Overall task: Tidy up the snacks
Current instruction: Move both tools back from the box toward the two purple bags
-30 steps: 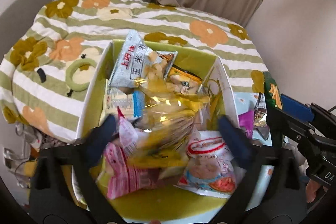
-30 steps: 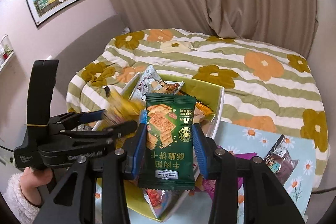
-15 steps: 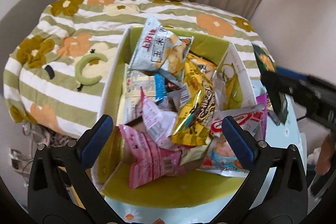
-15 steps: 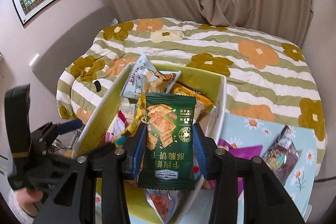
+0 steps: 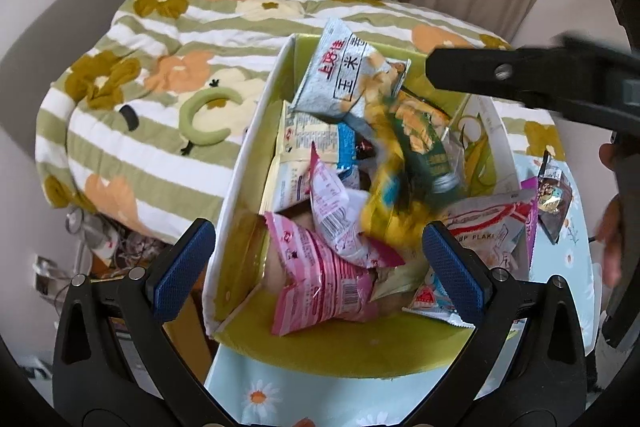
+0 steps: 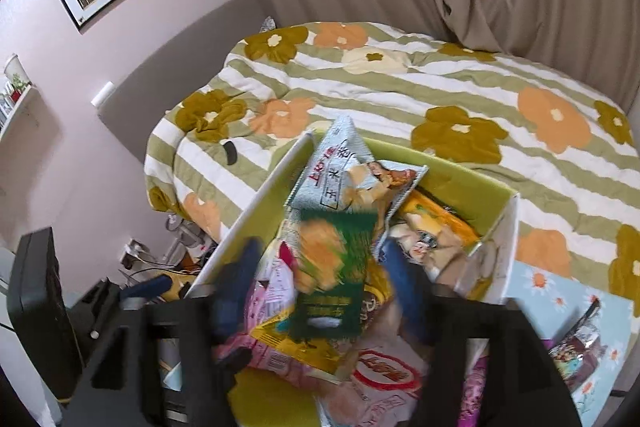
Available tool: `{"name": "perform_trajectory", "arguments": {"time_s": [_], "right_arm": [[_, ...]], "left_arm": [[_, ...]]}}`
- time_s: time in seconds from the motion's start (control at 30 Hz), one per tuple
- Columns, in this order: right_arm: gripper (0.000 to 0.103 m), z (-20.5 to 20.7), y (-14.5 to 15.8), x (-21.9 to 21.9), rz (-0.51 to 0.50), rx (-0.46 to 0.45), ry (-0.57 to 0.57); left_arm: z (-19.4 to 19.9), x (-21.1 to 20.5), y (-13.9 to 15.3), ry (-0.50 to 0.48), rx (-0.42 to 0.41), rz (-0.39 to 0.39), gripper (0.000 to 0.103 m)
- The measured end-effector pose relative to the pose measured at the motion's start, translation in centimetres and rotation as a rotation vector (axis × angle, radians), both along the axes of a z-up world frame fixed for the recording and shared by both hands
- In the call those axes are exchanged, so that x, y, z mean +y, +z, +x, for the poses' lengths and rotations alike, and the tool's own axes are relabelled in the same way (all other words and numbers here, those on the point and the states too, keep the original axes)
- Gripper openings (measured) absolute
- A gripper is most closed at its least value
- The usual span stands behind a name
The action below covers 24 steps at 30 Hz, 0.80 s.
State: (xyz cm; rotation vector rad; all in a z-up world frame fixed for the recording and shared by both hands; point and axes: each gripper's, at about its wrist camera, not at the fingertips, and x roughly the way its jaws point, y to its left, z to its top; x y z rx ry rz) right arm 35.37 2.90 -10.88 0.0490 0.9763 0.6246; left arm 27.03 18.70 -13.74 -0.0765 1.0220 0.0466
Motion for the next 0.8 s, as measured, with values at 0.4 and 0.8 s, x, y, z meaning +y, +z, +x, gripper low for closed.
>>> {"name": "perform_trajectory", "arguments": {"time_s": [0.4,0.8], "right_arm": [[0.098,-2.5,0.1,-2.4,-0.002,-0.074,-0.017],[0.098,-5.8,3.3,-7.8,-0.051,-0.134,-0.207]], "left_arm": [[-0.7,-0.9,0.2,-0.026,-0.001,0.009,0.103],[-0.1,-3.9,2.6,-0.155,-0.049,-0.031,0.103]]}}
